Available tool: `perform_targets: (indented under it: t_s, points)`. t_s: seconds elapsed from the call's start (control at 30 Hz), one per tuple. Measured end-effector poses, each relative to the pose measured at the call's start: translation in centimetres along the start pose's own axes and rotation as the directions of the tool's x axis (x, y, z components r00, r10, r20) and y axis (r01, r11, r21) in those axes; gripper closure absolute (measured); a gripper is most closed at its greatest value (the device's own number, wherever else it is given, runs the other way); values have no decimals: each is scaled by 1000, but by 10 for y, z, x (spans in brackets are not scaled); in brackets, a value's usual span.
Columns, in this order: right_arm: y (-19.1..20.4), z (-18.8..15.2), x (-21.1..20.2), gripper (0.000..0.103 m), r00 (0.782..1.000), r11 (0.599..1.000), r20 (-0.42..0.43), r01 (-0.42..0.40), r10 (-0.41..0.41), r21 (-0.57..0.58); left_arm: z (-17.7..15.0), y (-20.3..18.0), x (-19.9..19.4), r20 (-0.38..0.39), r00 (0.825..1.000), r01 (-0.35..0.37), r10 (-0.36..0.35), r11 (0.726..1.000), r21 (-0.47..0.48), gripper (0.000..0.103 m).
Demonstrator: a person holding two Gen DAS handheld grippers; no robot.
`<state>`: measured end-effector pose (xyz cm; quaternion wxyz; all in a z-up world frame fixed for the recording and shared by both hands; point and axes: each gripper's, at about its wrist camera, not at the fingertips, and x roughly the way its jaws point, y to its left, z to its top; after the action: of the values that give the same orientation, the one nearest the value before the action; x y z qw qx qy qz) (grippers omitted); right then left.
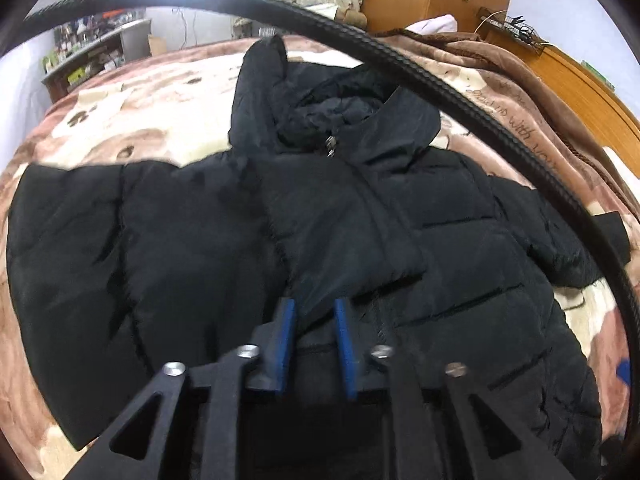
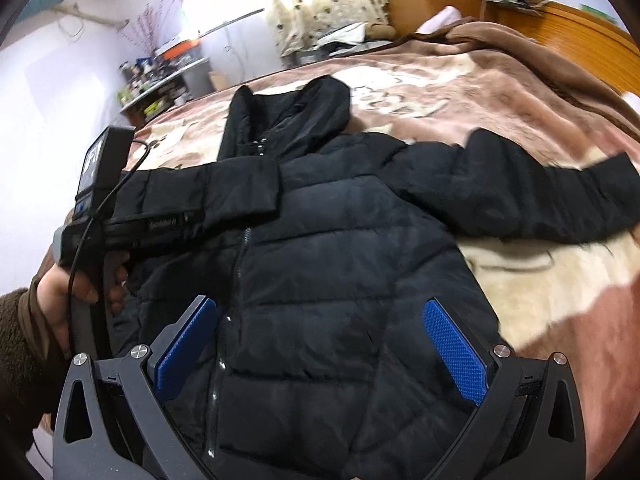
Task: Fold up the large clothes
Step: 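Lift the sleeve with the left gripper and lay it across the jacket body, then grasp the other sleeve of the jacket with the right gripper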
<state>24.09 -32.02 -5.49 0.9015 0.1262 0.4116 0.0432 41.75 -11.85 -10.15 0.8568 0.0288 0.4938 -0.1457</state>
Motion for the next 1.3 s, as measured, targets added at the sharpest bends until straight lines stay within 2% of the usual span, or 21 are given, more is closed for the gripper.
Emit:
perform_targets:
  t_s: [0.03,0.1,0.2,0.3,0.33,0.43,0.47,0.5,0.57,0.6,0.7,0.73,0.77,0.83,0.87,0.93,0.97,1.0,1.07,1.23,1.3]
  points:
    - [2,8,8,0,1000,1000,-12,0,0,-4,-2,5,-4,-7,1000,18,-18,1000,-15,56]
    - [4,24,22,0,1000,1000,2,-23,23,-12,-9,16,-19,3,999,54,-54,998,-25,42]
    - [1,49,57,0,992,992,-22,-122,123,12,-21,35,-59,42,997,70,-70,998,5,40]
    - [-1,67,91,0,986,985,9,-168,168,35,-28,57,-97,80,995,60,-62,998,28,37]
    - [-2,73,101,0,989,988,23,-147,146,55,-29,63,-107,92,995,46,-48,999,25,30]
    - [5,86,132,0,985,983,1,-172,173,62,-29,94,-133,132,991,41,-34,998,-53,14]
    - [9,88,139,0,985,984,-14,-170,171,54,-28,105,-139,139,990,42,-31,996,-81,14]
    - [15,90,149,0,991,991,-23,-135,136,26,-25,113,-145,147,989,44,-28,994,-105,14]
    - [26,94,164,0,998,998,-39,-57,56,-29,-21,122,-150,172,985,24,-7,995,-99,8]
    - [30,95,177,0,996,999,-88,-34,31,-37,-20,125,-150,177,984,8,7,996,-88,7]
    - [27,92,199,0,978,995,-187,-82,90,49,-14,137,-135,152,988,17,1,993,-121,7]
    - [27,91,204,1,977,996,-198,-68,79,60,-12,142,-126,137,991,9,10,991,-132,7]
    - [29,90,204,5,980,997,-188,-58,66,48,-12,145,-119,135,991,0,19,990,-139,7]
    - [36,86,207,27,982,999,-185,-47,45,-5,-11,150,-104,119,991,-45,66,985,-166,7]
    - [39,85,206,34,981,998,-186,-56,52,-16,-11,153,-97,112,991,-55,75,983,-173,7]
    - [38,84,205,74,976,995,-196,-96,93,-3,-10,158,-85,84,992,-71,90,976,-205,7]
    - [38,84,203,79,976,995,-192,-101,100,7,-10,159,-77,62,995,-64,79,973,-220,7]
    - [34,85,199,93,975,992,-183,-121,123,23,-9,159,-72,53,995,-70,84,971,-227,7]
    - [28,87,187,97,976,989,-159,-143,147,37,-8,154,-67,57,994,-84,97,976,-199,7]
    - [2,87,145,100,990,993,-89,-109,112,37,-1,140,-61,67,992,-96,109,981,-171,7]
    - [-11,87,131,100,995,997,-75,-63,66,46,1,137,-57,65,990,-113,126,978,-174,7]
